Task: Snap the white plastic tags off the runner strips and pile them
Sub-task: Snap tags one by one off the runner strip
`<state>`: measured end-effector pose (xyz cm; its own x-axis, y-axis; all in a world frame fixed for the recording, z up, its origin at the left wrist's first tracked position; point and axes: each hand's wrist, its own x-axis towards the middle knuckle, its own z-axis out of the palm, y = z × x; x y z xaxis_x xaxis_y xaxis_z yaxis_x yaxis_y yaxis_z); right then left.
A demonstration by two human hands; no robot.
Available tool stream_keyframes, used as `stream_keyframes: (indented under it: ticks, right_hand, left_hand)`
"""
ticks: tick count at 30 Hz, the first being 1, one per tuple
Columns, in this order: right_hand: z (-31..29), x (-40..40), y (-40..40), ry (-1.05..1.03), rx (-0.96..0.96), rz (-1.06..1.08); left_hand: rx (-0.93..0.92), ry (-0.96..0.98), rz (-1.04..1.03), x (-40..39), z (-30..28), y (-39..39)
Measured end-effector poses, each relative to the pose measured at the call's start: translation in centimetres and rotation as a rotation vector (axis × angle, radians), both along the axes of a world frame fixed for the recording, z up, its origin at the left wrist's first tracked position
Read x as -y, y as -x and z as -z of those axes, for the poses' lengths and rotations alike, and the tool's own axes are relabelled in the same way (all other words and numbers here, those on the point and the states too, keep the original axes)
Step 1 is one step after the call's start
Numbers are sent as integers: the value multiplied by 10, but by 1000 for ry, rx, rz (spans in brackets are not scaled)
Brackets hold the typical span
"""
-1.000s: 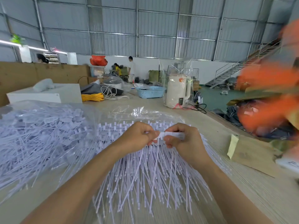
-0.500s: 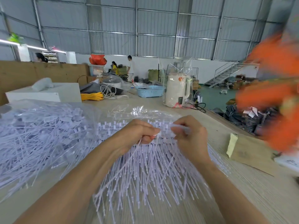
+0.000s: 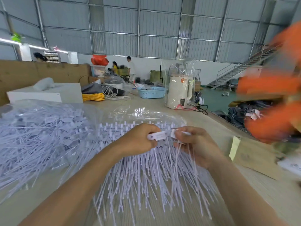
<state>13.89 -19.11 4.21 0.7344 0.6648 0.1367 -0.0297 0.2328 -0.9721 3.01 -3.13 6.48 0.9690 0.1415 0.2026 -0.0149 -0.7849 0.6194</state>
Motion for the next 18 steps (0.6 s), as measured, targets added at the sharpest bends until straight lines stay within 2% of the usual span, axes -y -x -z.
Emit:
stream_keyframes:
  ticks: [4,8,10,15,18]
  right_hand:
    - [8,-14,11,19,107,15]
    - [15,-19,15,107,383,152]
    - [15,-20,14,109,396,181]
    - [15,-21,12,6,338,259]
    - [16,-23,14,0,344,264]
  left_hand:
    - [23,-15,-11,4,3,-3]
    - [32,-27,2,6,5,-5]
    - [80,-9,-15,3,5,-6]
    - [149,377,-105,-7,3,-7]
    - [142,490,-52,-5,3,-6]
